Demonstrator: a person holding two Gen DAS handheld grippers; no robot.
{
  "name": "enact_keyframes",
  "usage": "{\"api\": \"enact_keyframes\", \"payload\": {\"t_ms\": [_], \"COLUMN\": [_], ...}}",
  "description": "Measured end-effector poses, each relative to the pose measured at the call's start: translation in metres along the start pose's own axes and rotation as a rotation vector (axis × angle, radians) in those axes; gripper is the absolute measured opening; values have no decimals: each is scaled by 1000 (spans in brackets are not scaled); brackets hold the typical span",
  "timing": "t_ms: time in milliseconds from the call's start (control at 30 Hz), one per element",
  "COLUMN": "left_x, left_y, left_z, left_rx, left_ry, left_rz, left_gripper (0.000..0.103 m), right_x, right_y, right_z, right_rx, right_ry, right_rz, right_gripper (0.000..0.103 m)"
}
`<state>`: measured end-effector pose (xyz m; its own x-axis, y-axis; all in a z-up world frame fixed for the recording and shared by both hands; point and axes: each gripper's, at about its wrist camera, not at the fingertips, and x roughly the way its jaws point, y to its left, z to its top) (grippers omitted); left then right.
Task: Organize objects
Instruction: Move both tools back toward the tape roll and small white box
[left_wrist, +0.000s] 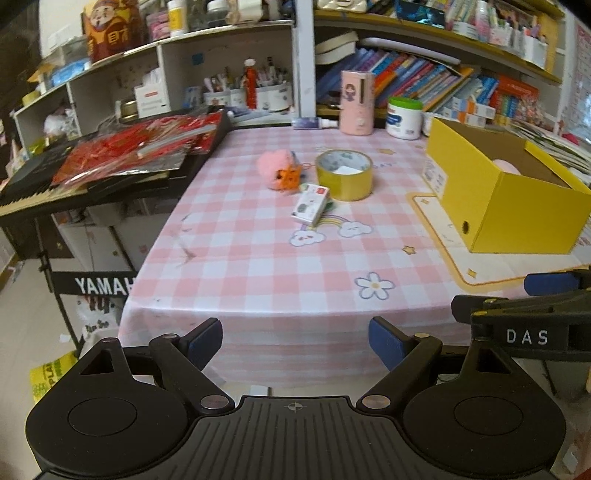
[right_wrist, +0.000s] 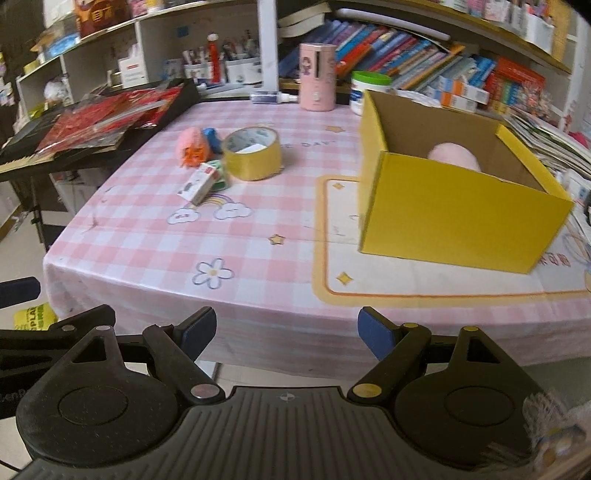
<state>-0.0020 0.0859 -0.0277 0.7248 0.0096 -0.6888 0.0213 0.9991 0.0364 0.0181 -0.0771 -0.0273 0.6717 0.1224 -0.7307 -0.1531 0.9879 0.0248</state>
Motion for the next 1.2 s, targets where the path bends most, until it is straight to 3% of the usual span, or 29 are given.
{"api": "enact_keyframes", "payload": {"t_ms": [300, 700, 1200], "left_x": [19, 58, 119], "left_y": [9, 23, 14], "left_z": [18, 57, 94], "left_rx": [-27, -78, -64], "left_ry": [-3, -12, 52], "left_rz": [22, 56, 55], "left_gripper": [88, 88, 87], "right_x": [25, 68, 129], "right_y": [7, 12, 5], "right_z": [21, 74, 140], "right_rx": [-27, -61, -63], "right_ry": [11, -14, -27], "right_rz": [45, 91, 104], "right_gripper": [79, 76, 76]}}
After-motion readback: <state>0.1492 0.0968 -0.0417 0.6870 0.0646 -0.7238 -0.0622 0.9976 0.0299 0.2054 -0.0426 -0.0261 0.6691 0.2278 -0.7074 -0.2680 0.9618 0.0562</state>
